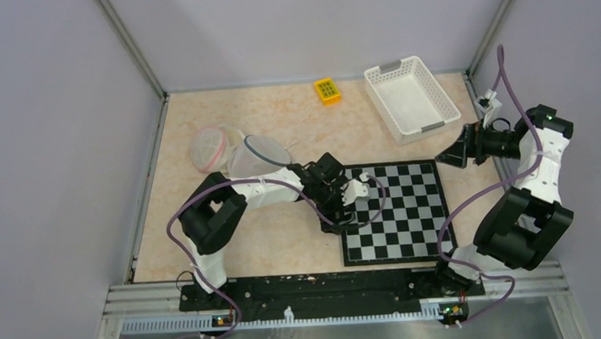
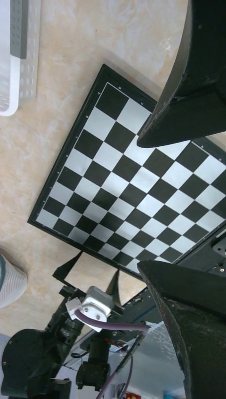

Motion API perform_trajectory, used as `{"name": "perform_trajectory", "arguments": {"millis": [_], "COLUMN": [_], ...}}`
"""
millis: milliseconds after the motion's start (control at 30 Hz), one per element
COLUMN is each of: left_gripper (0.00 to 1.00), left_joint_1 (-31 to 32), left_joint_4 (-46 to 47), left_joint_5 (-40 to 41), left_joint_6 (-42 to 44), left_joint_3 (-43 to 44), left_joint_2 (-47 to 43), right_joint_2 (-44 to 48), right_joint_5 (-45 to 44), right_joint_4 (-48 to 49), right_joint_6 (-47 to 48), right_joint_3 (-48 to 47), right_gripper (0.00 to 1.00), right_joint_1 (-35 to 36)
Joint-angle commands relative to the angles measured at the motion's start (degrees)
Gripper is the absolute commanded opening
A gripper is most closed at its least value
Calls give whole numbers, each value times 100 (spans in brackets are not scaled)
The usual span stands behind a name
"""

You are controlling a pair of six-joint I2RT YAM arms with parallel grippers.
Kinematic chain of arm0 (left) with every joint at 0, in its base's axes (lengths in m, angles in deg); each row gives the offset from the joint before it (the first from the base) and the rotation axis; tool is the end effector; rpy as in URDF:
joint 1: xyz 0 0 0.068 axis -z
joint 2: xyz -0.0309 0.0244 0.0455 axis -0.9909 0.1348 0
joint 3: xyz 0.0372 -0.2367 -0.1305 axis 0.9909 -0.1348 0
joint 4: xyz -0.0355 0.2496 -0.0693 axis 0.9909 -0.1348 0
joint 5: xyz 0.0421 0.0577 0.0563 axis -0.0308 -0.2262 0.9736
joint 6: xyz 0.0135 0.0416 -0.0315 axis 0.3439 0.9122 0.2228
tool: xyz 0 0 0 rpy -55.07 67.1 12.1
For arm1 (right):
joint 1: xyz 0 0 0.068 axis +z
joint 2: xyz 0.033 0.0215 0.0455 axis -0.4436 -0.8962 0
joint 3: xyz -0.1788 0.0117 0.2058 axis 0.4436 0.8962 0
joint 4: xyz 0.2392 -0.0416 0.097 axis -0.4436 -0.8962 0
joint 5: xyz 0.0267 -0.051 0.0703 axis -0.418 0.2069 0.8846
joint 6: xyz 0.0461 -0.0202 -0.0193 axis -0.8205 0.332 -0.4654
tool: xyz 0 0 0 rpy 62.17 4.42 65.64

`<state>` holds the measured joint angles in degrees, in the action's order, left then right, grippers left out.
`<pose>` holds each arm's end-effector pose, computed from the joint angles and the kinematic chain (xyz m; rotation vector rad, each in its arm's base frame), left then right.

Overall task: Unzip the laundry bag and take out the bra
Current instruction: Move the distractor to the center of the board.

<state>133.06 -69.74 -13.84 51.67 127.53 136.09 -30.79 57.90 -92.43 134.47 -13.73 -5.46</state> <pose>0.2209 -0.2959 0.1660 1.8560 1.9770 -0.7346 0.2268 -0.1037 0.3095 -0.3931 2.1590 0.9073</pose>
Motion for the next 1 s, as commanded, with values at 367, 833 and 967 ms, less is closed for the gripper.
{"name": "perform_trajectory", "arguments": {"millis": [367,833,967], "left_gripper": [99,99,99], "left_joint_1": [641,415,13], "left_joint_4": [991,128,-345], "left_joint_5": [-196,-760,-837], "left_joint_6": [-2168,-1777,-1691], "left_joint_3": [1225,2349,2242], "left_joint_2": [1337,1311,629], "right_joint_2": [-430,-271,14], "right_joint_5": [409,2,-316], "right_joint_4": [-707,350,1185], "right_joint_6": [763,-471,-1211], "right_joint_3": [-553,-430,-250], "right_gripper": [88,88,88], "right_joint_1": [-368,126,753]}}
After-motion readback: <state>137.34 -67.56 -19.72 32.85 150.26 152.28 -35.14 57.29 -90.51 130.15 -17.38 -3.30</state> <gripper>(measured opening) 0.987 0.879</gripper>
